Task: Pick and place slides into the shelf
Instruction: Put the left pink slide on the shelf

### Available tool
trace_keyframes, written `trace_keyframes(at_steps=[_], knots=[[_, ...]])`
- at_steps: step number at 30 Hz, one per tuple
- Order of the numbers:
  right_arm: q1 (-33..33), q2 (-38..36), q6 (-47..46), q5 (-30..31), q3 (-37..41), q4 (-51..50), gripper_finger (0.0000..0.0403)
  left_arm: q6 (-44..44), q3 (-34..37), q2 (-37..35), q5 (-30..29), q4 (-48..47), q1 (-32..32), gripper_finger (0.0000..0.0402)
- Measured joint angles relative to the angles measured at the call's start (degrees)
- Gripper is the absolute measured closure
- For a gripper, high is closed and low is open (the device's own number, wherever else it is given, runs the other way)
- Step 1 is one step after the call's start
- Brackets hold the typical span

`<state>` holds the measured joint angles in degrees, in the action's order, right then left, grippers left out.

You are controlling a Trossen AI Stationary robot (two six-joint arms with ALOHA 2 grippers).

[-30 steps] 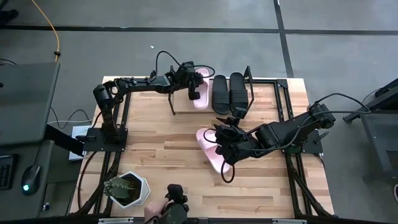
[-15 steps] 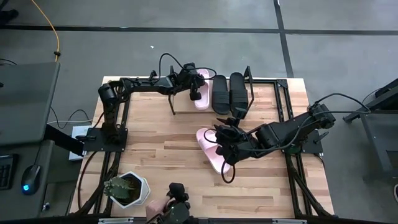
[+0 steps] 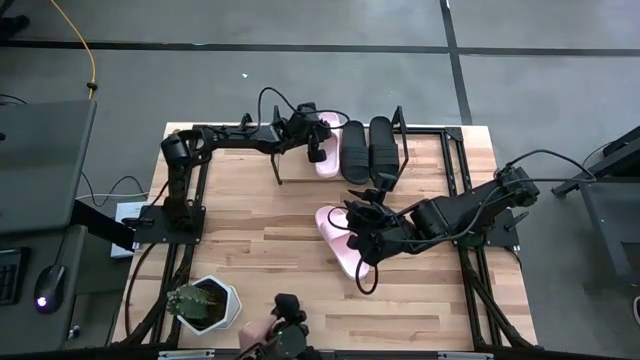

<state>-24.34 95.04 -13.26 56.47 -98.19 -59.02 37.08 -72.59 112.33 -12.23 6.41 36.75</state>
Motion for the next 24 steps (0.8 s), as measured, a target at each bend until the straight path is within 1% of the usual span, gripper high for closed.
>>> trace_keyframes(at_steps=[5, 16, 19, 24], knots=[[0.0, 0.0, -0.3, -0.1, 0.0, -0.2, 0.0284, 0.2, -0.1, 1.7, -0.1, 1.3, -0.1, 0.0402], [0.0, 0.0, -0.9, -0.1, 0.0, -0.2, 0.0284, -0.6, -0.1, 1.8, 0.4, 2.1, -0.1, 0.0402], [0.0, 0.0, -0.9, -0.1, 0.0, -0.3, 0.0284, -1.1, 0.0, 1.9, 0.4, 2.5, -0.8, 0.0402], [0.0, 0.0, -0.9, -0.1, 0.0, -0.2, 0.0284, 0.4, 0.0, 2.0, -0.3, 3.4, -1.9, 0.0401]])
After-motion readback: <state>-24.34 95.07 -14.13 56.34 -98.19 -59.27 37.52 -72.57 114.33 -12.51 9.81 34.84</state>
